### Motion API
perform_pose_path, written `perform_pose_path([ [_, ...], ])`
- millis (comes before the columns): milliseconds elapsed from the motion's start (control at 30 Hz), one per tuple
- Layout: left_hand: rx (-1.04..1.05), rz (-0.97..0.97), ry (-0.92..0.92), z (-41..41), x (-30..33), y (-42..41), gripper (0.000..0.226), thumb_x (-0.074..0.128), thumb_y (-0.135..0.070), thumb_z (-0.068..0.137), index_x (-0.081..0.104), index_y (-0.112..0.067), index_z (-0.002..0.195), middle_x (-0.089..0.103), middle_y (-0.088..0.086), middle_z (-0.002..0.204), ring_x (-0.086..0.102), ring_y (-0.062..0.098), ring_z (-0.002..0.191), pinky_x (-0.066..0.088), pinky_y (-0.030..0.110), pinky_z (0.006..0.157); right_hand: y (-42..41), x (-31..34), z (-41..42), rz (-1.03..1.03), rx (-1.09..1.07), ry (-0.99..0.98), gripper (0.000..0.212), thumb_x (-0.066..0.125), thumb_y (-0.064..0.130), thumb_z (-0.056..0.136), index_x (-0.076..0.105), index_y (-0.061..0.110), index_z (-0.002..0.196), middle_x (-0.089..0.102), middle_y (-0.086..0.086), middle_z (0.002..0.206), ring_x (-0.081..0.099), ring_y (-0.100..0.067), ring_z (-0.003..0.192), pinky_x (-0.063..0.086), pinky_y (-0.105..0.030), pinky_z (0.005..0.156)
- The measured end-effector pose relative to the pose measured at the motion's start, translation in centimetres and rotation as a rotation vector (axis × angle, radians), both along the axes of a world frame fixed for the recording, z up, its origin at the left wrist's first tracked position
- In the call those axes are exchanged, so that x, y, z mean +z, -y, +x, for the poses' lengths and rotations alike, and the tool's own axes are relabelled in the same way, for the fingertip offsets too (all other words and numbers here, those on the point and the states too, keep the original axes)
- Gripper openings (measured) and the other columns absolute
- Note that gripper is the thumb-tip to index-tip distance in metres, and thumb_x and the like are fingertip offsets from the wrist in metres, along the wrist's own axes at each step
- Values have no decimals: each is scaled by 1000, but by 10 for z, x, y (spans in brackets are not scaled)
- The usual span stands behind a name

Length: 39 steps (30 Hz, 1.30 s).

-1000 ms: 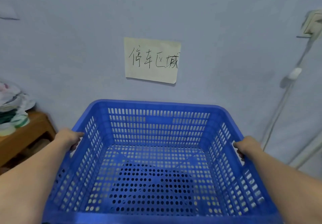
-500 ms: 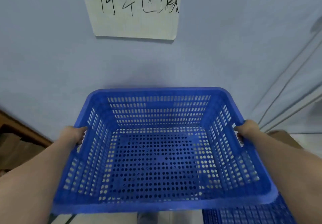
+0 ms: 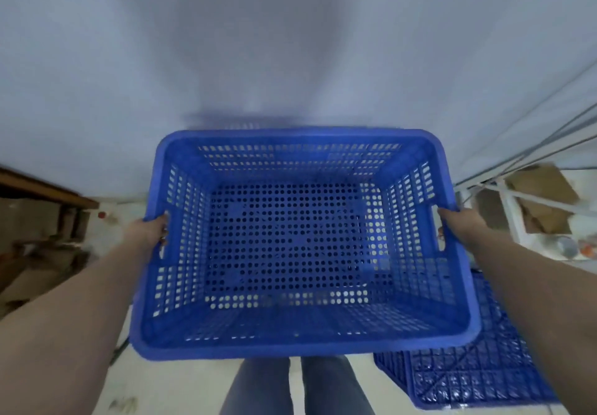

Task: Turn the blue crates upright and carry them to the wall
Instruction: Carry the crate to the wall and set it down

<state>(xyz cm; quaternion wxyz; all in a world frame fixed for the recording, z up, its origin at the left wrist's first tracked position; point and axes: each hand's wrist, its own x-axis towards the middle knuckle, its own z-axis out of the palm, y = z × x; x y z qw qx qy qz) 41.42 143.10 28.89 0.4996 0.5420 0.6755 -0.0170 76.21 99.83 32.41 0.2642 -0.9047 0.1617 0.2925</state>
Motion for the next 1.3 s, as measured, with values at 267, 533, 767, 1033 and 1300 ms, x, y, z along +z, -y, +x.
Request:
perform_pose_path([
  [267, -89, -1, -130, 3, -55, 15, 46, 54, -19, 95, 42, 9, 130, 57, 19, 102, 53, 28, 68, 54, 30, 56, 0, -62, 5, 25, -40, -82, 39, 53, 22, 94, 50, -6, 120, 49, -10, 70, 48, -27, 62, 43, -40, 71],
  [533, -73, -19, -180, 5, -88, 6, 50, 61, -26, 91, 42, -1, 129, 55, 23, 126, 59, 38, 93, 50, 49, 81, -6, -104, 17, 49, -62, -151, 36, 55, 18, 94, 55, -11, 117, 60, -28, 98, 56, -35, 84, 48, -56, 89],
  [767, -57, 0, -164, 14, -106, -16, 58, 62, -27, 90, 36, -4, 137, 52, 21, 133, 58, 42, 108, 47, 47, 79, -38, -120, 28, 72, -39, -139, 38, 55, 16, 95, 51, -9, 123, 56, -36, 121, 59, -45, 96, 44, -61, 97],
  [1033, -4, -7, -58, 27, -113, -36, 62, 62, -29, 90, 35, -5, 140, 54, 19, 126, 55, 31, 94, 47, 45, 83, -58, -120, 41, 118, -70, -26, 38, 56, 11, 92, 50, -10, 124, 58, -26, 101, 55, -32, 86, 50, -54, 93],
  [1300, 6, 93, -41, 25, -109, -34, 48, 58, -23, 92, 44, -6, 134, 54, 9, 110, 57, 30, 89, 47, 42, 81, -56, -121, 38, 119, -91, -33, 34, 55, 10, 93, 53, -6, 124, 61, -30, 114, 57, -32, 84, 51, -49, 88],
])
